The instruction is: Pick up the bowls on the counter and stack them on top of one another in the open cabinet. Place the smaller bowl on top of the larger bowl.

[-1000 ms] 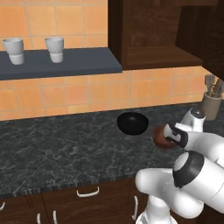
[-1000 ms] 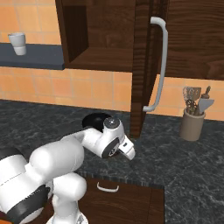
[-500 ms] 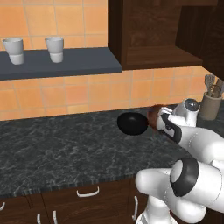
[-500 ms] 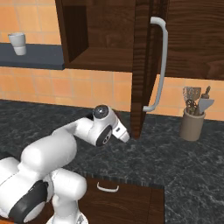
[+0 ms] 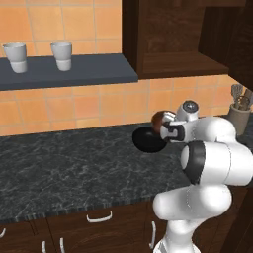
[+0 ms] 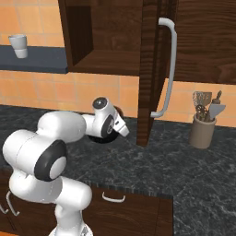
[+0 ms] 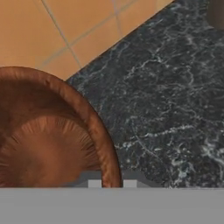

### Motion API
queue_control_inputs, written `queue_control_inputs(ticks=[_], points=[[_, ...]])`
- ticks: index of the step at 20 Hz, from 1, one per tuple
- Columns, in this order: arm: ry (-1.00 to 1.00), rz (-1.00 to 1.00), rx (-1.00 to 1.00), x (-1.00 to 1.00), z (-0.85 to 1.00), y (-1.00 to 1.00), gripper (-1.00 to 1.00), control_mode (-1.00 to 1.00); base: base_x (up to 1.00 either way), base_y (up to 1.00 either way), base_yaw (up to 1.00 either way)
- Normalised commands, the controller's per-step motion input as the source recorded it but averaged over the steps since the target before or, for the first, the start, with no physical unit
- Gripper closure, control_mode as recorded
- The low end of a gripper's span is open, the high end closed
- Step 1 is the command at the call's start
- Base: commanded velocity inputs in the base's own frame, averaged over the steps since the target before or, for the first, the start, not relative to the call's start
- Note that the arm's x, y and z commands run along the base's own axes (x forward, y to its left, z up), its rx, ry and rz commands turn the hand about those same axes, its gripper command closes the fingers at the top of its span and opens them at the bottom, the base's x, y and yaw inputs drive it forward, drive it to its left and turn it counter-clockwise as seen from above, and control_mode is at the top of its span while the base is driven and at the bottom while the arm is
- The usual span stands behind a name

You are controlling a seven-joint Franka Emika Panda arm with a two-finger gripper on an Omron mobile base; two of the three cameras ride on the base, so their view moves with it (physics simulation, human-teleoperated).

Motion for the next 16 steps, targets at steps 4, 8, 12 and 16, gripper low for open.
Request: queue_control_inputs(ticks=[4, 8, 12, 16], points=[[0.21, 0.00, -0.01, 0.56, -0.29, 0.45, 1.00, -1.00, 0.00, 0.00, 0.00], [0.20, 0.00, 0.00, 0.55, -0.29, 0.30, 1.00, -1.00, 0.00, 0.00, 0.00], [0.16, 0.00, -0.01, 0.59, -0.31, 0.29, 1.00, -1.00, 0.00, 0.00, 0.00], [0.17, 0.00, -0.03, 0.73, -0.36, 0.27, 1.00, -1.00, 0.00, 0.00, 0.00]])
